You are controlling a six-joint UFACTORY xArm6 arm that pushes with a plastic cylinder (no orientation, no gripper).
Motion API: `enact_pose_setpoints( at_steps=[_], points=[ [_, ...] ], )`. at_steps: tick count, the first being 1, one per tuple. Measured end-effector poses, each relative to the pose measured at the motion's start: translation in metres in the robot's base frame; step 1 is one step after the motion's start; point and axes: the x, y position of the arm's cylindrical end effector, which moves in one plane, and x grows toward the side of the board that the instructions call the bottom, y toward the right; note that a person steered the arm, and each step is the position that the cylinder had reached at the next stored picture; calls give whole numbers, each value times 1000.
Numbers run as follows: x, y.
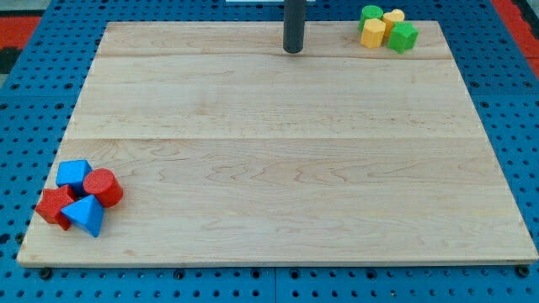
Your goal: Push the red star along with the group of blocks up a bit
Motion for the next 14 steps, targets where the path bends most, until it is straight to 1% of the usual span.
enact_pose_setpoints(
  at_steps=[1, 2, 3, 4, 5, 6, 7, 8, 9, 10, 12, 13, 14],
  points=[
    [0, 0],
    [16, 4],
    [34, -9],
    [36, -35],
    [57, -14],
    [76, 70],
    [75, 149],
    [56, 205],
    [79, 189],
    [109, 112],
    [105, -150],
    [103, -307],
    [103, -337]
  ],
)
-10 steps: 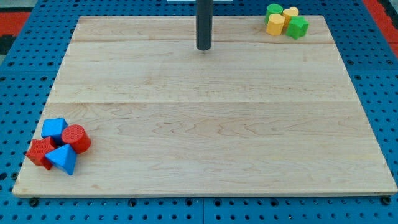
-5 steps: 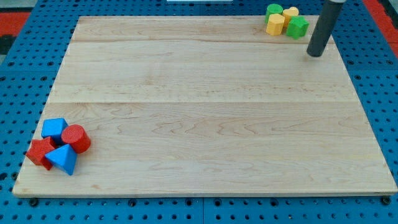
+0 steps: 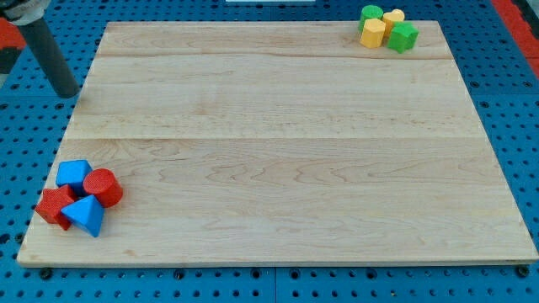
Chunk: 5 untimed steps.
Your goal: Push the red star along with the group of blocks up a bit
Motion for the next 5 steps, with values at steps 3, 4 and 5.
enact_pose_setpoints(
  at_steps=[3, 4, 5],
  points=[
    [73, -3],
    [131, -3],
    [145, -3]
  ],
)
